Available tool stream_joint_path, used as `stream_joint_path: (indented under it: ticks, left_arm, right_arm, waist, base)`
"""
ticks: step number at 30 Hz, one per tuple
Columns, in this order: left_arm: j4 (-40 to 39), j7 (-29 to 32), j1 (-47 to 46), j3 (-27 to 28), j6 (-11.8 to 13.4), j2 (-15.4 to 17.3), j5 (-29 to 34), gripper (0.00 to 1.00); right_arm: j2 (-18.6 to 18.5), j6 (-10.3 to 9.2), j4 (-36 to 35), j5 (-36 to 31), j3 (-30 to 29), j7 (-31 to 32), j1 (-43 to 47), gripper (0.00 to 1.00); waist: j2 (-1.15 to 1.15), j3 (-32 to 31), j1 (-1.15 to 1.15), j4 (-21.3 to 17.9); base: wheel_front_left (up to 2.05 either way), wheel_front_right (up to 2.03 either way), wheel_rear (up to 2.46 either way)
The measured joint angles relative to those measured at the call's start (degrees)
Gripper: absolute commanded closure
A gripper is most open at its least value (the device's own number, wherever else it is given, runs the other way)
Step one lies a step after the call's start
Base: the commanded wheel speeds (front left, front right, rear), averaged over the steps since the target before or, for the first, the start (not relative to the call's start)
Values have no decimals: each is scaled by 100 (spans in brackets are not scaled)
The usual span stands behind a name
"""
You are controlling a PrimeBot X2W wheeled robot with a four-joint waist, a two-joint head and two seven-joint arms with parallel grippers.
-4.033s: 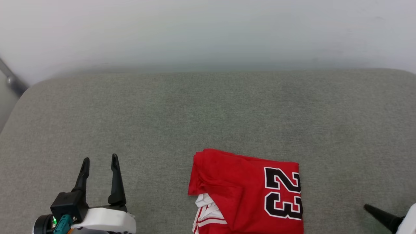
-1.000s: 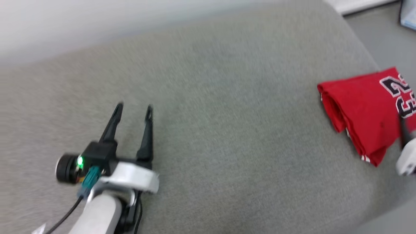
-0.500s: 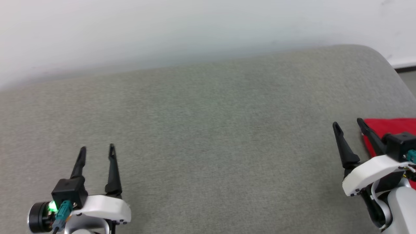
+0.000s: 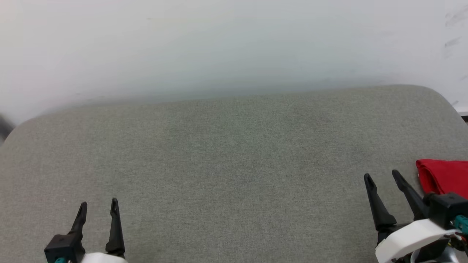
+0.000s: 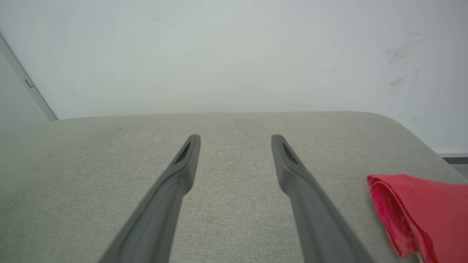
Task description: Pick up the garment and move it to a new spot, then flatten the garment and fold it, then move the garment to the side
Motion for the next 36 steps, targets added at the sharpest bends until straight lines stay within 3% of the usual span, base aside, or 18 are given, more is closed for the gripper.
stream_joint_path:
  ticks: [7,24,25,36]
  left_arm:
    - [34,-7,193,14,-255,27,-27,0]
    - [75,-18,281,102,-307,-98,29,0]
    - [90,-21,287,102,-307,-114,25,100]
    - [327,210,299,204,-512,-393,-715,100]
  right_arm:
    - [138,0,-255,-70,-71,113,247,0]
    - [148,0,-283,-82,-46,93,292,0]
    - [149,0,-267,-66,-46,92,303,100]
    - [223,0,82,790,-94,149,364,100]
  waist:
    - [0,-114,0,-42]
    - [0,-153,1,-78]
    - [0,-151,1,-76]
    - [0,-129,1,-45]
  base:
    - [0,0,0]
    - [0,0,0]
    - [0,0,0]
    - [0,0,0]
